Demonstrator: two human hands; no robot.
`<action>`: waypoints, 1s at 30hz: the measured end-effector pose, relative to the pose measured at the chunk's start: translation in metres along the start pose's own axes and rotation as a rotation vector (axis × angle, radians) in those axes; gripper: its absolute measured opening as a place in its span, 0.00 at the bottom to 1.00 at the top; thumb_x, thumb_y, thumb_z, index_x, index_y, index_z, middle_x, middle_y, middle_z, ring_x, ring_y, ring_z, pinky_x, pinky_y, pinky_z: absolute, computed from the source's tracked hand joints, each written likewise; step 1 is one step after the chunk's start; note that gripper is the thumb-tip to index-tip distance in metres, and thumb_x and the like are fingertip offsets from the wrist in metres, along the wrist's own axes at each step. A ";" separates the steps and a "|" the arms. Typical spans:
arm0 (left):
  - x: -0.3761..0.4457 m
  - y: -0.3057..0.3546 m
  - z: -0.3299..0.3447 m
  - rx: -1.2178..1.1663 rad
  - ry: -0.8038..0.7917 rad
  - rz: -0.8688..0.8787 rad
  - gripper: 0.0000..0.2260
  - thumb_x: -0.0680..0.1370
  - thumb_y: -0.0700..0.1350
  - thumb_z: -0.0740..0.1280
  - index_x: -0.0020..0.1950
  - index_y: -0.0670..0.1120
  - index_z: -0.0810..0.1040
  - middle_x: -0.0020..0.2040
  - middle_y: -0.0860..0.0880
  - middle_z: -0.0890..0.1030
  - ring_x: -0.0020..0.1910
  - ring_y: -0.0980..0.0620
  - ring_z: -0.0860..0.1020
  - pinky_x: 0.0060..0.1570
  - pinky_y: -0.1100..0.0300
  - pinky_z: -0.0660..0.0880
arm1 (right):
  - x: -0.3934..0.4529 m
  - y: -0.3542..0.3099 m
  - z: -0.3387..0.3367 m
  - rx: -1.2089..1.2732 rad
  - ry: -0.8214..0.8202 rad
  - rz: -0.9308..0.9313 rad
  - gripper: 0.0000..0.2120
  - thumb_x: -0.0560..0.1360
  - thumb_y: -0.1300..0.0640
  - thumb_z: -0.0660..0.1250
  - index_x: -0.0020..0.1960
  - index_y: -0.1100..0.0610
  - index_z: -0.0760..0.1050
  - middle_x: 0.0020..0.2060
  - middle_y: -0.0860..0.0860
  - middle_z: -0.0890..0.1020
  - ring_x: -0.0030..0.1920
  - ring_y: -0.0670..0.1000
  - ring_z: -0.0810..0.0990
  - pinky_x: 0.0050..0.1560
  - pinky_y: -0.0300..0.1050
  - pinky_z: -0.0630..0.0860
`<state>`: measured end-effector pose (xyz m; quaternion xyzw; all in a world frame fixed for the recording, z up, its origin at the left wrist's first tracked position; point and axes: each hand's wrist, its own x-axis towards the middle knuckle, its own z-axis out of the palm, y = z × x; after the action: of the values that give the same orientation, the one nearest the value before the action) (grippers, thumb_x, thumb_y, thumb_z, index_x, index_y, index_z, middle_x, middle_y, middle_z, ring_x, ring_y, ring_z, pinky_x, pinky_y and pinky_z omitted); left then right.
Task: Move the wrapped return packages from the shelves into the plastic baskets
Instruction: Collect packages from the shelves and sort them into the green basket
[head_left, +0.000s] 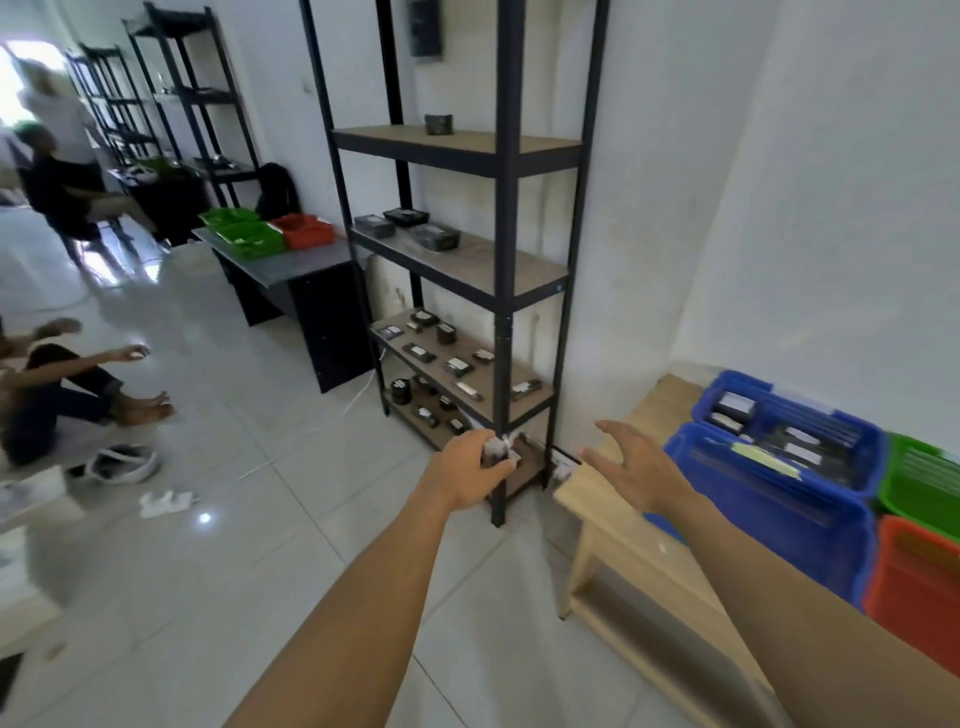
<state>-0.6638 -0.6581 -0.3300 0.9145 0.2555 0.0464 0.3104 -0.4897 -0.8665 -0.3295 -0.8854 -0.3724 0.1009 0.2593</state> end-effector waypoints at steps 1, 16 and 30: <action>0.003 -0.017 -0.017 -0.009 0.009 0.001 0.23 0.79 0.58 0.67 0.70 0.48 0.74 0.68 0.48 0.77 0.64 0.48 0.76 0.63 0.54 0.72 | 0.013 -0.019 0.012 0.015 0.008 0.006 0.45 0.73 0.23 0.55 0.78 0.53 0.66 0.76 0.50 0.71 0.75 0.52 0.68 0.75 0.50 0.65; 0.136 -0.239 -0.217 -0.110 0.084 0.015 0.26 0.81 0.55 0.66 0.76 0.47 0.69 0.73 0.48 0.74 0.72 0.48 0.71 0.66 0.55 0.68 | 0.233 -0.228 0.138 0.141 0.101 -0.019 0.36 0.79 0.31 0.60 0.77 0.55 0.67 0.74 0.52 0.73 0.71 0.54 0.73 0.71 0.57 0.71; 0.379 -0.410 -0.378 -0.153 0.060 0.036 0.28 0.81 0.55 0.66 0.78 0.45 0.66 0.75 0.46 0.71 0.74 0.46 0.69 0.72 0.50 0.67 | 0.512 -0.369 0.230 0.262 0.150 0.081 0.32 0.78 0.31 0.62 0.74 0.50 0.70 0.68 0.46 0.76 0.67 0.50 0.75 0.67 0.55 0.75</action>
<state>-0.6071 0.0127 -0.2969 0.8906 0.2440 0.0986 0.3709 -0.4398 -0.1970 -0.3197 -0.8633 -0.2999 0.0926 0.3952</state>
